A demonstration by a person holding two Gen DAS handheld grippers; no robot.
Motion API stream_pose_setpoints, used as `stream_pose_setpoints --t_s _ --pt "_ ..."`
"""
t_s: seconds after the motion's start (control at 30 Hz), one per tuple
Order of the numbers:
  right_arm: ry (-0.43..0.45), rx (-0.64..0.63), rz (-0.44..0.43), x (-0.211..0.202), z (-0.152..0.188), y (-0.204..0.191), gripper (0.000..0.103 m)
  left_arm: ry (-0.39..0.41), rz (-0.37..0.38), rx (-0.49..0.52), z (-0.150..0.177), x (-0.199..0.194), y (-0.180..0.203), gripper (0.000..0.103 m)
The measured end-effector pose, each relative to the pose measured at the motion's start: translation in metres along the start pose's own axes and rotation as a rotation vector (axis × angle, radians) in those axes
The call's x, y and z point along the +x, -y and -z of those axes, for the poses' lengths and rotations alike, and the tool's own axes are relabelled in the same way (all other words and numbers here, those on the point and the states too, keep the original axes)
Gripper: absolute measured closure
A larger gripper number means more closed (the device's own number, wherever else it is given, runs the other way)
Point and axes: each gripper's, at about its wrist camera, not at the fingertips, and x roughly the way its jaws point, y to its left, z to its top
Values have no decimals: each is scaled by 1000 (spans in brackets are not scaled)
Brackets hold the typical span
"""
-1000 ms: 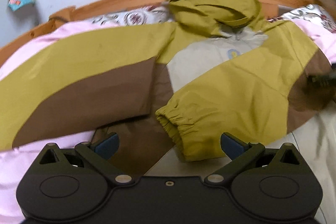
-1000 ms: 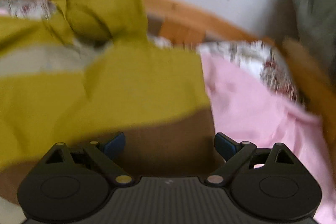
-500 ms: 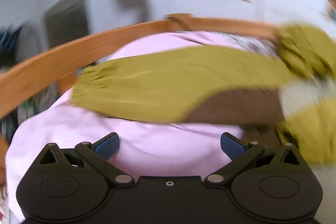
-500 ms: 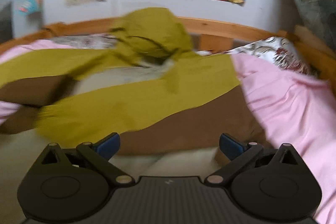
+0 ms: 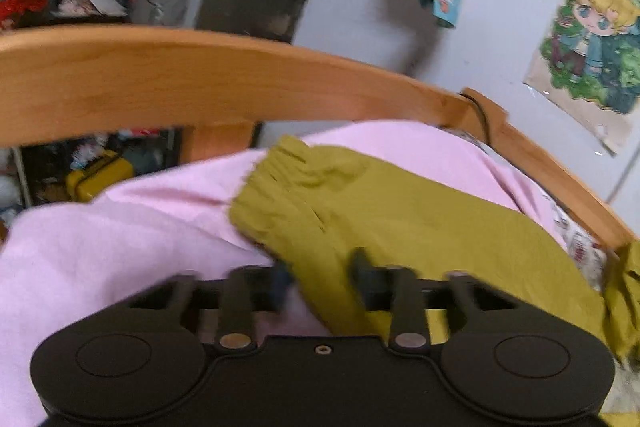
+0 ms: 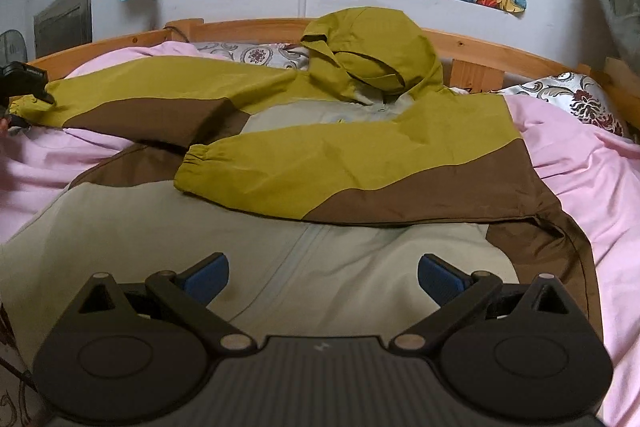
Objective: Fold large clothes
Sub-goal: 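Grasp the other sleeve cuff with the left tool and fold it across the front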
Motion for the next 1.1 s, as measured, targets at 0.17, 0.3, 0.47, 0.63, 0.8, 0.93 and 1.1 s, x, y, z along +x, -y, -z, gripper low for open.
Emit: stream_pose_setpoints --t_s 0.17,0.3,0.47,0.63,0.8,0.93,1.1 --pt "-12 15 -4 -2 5 4 0 122 14 93 2 -23 26 94" --pt "-4 19 -8 -5 6 6 0 264 127 196 2 -55 60 99" --pt "29 27 6 -12 6 11 0 410 420 341 6 -108 126 100" --pt "63 30 88 -14 8 23 0 385 763 449 35 -150 189 100" --pt "98 66 248 -16 6 52 0 227 1058 584 101 -169 245 100" --pt "115 112 369 -17 8 82 0 -25 1165 717 167 -157 274 92" --pt "114 156 478 -19 17 115 0 -341 1169 798 221 -134 280 75"
